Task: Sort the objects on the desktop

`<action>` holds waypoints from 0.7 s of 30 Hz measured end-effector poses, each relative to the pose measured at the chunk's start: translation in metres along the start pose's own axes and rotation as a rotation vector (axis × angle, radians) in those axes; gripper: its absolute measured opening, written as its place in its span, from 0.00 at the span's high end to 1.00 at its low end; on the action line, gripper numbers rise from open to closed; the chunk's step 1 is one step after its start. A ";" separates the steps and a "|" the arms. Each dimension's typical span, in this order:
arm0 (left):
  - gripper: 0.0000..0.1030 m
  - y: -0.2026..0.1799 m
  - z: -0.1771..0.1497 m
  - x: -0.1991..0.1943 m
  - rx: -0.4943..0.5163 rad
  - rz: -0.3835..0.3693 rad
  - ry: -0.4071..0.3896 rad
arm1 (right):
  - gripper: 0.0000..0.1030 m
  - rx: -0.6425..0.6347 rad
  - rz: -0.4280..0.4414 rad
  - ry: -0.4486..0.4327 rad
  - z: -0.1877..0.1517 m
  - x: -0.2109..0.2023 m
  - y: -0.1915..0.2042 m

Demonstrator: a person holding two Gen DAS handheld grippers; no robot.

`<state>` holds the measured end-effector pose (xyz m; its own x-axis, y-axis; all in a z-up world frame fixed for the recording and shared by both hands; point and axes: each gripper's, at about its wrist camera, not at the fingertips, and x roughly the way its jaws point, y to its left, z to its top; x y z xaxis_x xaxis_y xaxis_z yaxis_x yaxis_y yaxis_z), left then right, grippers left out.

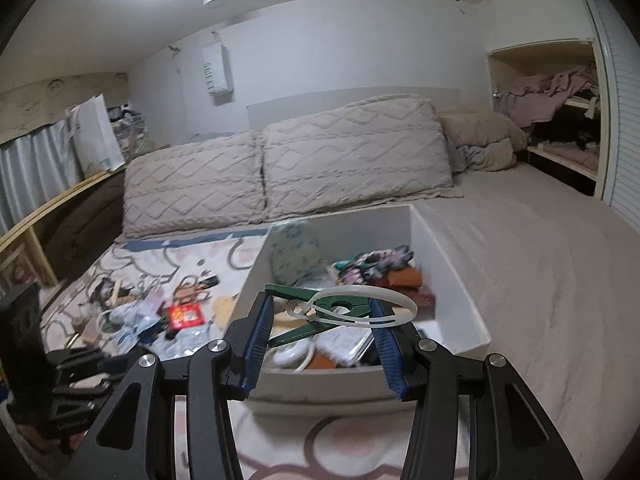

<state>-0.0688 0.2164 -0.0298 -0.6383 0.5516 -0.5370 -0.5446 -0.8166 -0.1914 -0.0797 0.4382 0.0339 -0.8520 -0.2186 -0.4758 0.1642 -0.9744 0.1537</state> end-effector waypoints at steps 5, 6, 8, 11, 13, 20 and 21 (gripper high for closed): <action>0.74 -0.011 0.007 0.009 0.011 -0.021 0.008 | 0.52 0.014 -0.020 0.045 0.011 0.026 -0.012; 0.74 -0.015 0.008 0.011 0.017 -0.023 0.008 | 0.52 0.012 -0.029 0.059 0.013 0.032 -0.014; 0.74 -0.018 0.010 0.013 0.025 -0.028 0.009 | 0.52 0.004 -0.042 0.089 0.017 0.042 -0.018; 0.74 -0.019 0.011 0.019 0.018 -0.038 0.016 | 0.52 -0.012 -0.060 0.130 0.021 0.055 -0.025; 0.74 -0.019 0.013 0.025 0.011 -0.044 0.024 | 0.52 -0.007 -0.069 0.155 0.022 0.061 -0.030; 0.74 -0.024 0.023 0.045 0.012 -0.052 0.045 | 0.52 0.029 -0.094 0.276 0.025 0.092 -0.047; 0.74 -0.024 0.025 0.047 0.009 -0.055 0.047 | 0.52 0.029 -0.108 0.306 0.024 0.097 -0.049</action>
<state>-0.0993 0.2665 -0.0303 -0.5807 0.5870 -0.5642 -0.5833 -0.7834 -0.2148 -0.1825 0.4661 0.0008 -0.6744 -0.1237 -0.7280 0.0624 -0.9919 0.1107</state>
